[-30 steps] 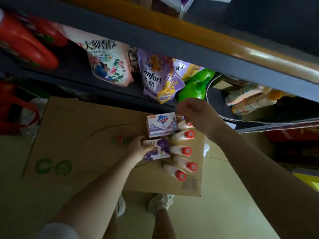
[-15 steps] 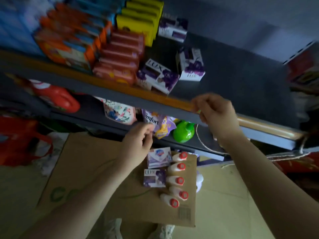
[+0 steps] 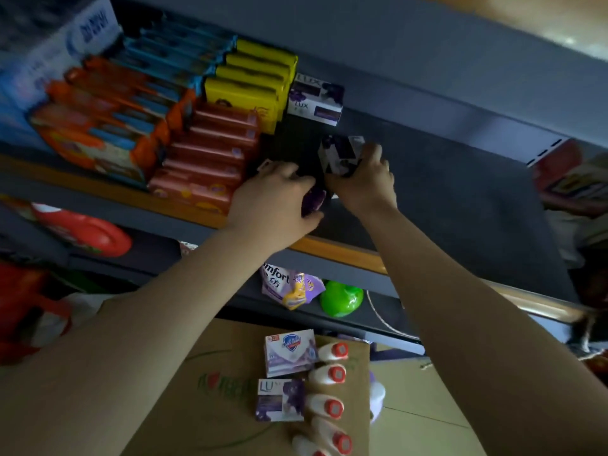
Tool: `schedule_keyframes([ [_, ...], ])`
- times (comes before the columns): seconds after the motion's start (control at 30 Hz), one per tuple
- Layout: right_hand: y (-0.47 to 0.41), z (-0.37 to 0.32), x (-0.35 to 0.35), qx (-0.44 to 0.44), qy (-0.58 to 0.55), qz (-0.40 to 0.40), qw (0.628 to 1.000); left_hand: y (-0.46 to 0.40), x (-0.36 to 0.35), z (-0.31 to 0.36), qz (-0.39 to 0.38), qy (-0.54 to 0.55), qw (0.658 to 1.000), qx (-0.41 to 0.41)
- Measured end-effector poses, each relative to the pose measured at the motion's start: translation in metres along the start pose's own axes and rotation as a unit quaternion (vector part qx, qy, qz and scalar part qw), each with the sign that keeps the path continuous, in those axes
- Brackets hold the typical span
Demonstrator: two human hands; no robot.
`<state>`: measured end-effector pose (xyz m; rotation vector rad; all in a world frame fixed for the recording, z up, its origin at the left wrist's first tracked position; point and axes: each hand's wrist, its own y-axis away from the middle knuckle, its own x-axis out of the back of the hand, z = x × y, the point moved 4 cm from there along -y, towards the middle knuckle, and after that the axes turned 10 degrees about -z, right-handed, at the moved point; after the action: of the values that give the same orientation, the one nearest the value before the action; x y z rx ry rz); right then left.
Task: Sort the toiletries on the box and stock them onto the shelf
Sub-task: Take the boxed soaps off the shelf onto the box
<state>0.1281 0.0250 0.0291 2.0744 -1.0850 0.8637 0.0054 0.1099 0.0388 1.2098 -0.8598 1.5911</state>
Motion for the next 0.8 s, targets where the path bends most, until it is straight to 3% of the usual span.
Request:
schedule_keyframes([
  [0.13, 0.009, 0.026, 0.017, -0.031, 0.039, 0.002, 0.999, -0.002, -0.003, 0.005, -0.003, -0.022, 0.998, 0.054],
  [0.2, 0.020, 0.038, 0.024, 0.004, 0.013, 0.006, 1.000, -0.004, -0.003, 0.009, -0.017, -0.034, 0.996, 0.082],
  [0.27, 0.037, 0.044, 0.034, 0.080, -0.007, 0.031, 0.996, -0.004, -0.001, 0.013, 0.002, -0.022, 0.998, 0.053],
  [0.3, 0.048, 0.046, 0.038, 0.130, -0.010, 0.043, 0.991, -0.001, 0.002, 0.016, 0.033, 0.019, 0.999, 0.020],
  [0.37, 0.070, 0.046, 0.047, 0.230, -0.015, 0.054, 0.971, 0.015, 0.010, 0.020, 0.076, 0.200, 0.977, -0.015],
  [0.43, 0.094, 0.048, 0.049, 0.295, -0.017, 0.044, 0.954, 0.033, 0.014, 0.027, -0.001, 0.408, 0.913, -0.028],
  [0.47, 0.105, 0.048, 0.047, 0.315, -0.017, 0.033, 0.948, 0.041, 0.013, 0.031, -0.048, 0.482, 0.874, -0.037],
  [0.5, 0.115, 0.047, 0.043, 0.332, -0.017, 0.019, 0.943, 0.048, 0.013, 0.033, -0.076, 0.508, 0.857, -0.044],
  [0.6, 0.136, 0.049, 0.029, 0.353, -0.059, -0.031, 0.933, 0.068, 0.009, 0.027, -0.077, 0.469, 0.877, -0.064],
  [0.7, 0.147, 0.053, 0.023, 0.299, -0.132, -0.084, 0.941, 0.090, 0.003, 0.018, -0.051, 0.430, 0.898, -0.075],
  [0.8, 0.154, 0.053, 0.016, 0.264, -0.111, -0.097, 0.953, 0.107, -0.003, 0.010, -0.035, 0.427, 0.901, -0.064],
])
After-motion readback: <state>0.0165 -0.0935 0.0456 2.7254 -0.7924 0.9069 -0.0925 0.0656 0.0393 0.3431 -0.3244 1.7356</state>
